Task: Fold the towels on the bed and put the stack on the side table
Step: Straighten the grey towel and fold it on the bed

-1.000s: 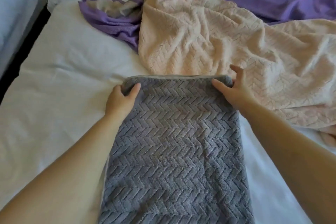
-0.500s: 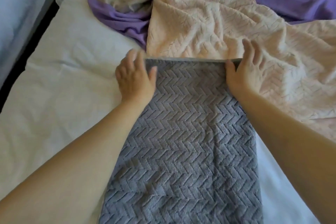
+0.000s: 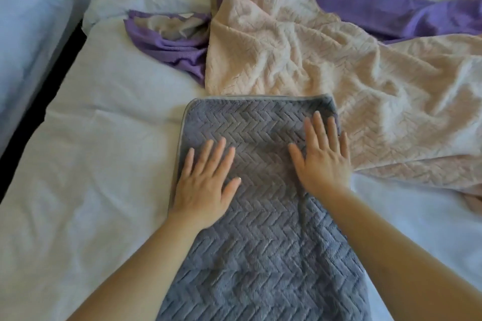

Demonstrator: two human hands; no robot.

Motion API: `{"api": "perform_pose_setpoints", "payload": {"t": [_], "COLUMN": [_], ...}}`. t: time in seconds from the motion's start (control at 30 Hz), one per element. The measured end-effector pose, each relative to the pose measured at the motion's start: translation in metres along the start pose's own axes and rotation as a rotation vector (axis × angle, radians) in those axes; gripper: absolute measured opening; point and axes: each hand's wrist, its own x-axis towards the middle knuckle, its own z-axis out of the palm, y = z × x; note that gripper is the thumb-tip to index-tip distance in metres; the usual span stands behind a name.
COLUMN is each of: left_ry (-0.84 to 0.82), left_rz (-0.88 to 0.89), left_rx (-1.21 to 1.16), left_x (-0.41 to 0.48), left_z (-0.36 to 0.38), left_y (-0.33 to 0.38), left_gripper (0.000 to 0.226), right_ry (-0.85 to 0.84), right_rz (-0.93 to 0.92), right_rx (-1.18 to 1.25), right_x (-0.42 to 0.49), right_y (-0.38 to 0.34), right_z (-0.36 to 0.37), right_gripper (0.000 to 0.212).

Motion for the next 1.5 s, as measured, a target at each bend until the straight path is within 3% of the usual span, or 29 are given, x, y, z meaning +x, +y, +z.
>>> {"api": "perform_pose_setpoints", "payload": {"t": [0.1, 0.2, 0.27, 0.33, 0.4, 0.47, 0.53, 0.67, 0.77, 0.87, 1.1, 1.23, 1.3, 1.4, 1.5], "left_ry": [-0.081, -0.139, -0.125, -0.103, -0.109, -0.152, -0.193, -0.146, -0.156, -0.199, -0.231, -0.252, -0.167, -0.043, -0.055], "left_rz": [0.122, -0.050, -0.097, -0.014, 0.098, 0.129, 0.084, 0.006, 0.059, 0.036, -0.182, -0.315, -0.347, -0.448, -0.464], "left_rx": [-0.029, -0.009, 0.013, -0.010, -0.071, -0.090, -0.071, -0.054, -0.128, -0.105, -0.068, -0.186, -0.323, -0.601, -0.798], "left_x": [-0.046, -0.081, -0.097, -0.117, -0.151, -0.191, -0.224, -0.249, -0.264, -0.291, -0.359, -0.403, -0.423, -0.443, -0.463], "left_z": [0.007, 0.023, 0.021, 0.011, 0.009, 0.013, 0.018, 0.018, 0.015, 0.023, 0.035, 0.035, 0.030, 0.028, 0.030], "left_y": [0.020, 0.010, 0.007, 0.021, 0.042, 0.052, 0.050, 0.054, 0.080, 0.086, 0.067, 0.069, 0.073, 0.072, 0.068], "left_gripper": [0.062, 0.065, 0.068, 0.069, 0.066, 0.062, 0.061, 0.064, 0.064, 0.063, 0.069, 0.074, 0.075, 0.071, 0.074], "right_ry": [-0.135, -0.255, -0.228, -0.152, -0.122, -0.215, -0.292, -0.257, -0.213, -0.288, -0.294, -0.272, -0.242, -0.213, -0.220], "right_rz": [-0.100, -0.051, 0.063, 0.083, -0.014, -0.119, -0.115, 0.022, -0.030, -0.083, 0.133, 0.161, 0.183, 0.265, 0.294], "right_rx": [0.055, -0.026, -0.069, -0.093, 0.008, 0.047, 0.020, 0.012, 0.063, 0.046, 0.108, 0.177, 0.249, 0.449, 0.660], "right_x": [-0.055, -0.097, -0.113, -0.134, -0.169, -0.213, -0.252, -0.290, -0.310, -0.341, -0.405, -0.442, -0.462, -0.485, -0.504], "right_y": [-0.011, 0.013, 0.028, 0.024, 0.008, 0.000, 0.005, 0.019, 0.003, 0.008, 0.059, 0.066, 0.067, 0.063, 0.058], "right_z": [0.007, 0.017, 0.016, 0.011, 0.010, 0.015, 0.021, 0.018, 0.013, 0.017, 0.021, 0.017, 0.014, 0.008, 0.002], "right_gripper": [0.068, 0.068, 0.069, 0.070, 0.068, 0.067, 0.066, 0.071, 0.066, 0.065, 0.064, 0.062, 0.061, 0.064, 0.075]}}
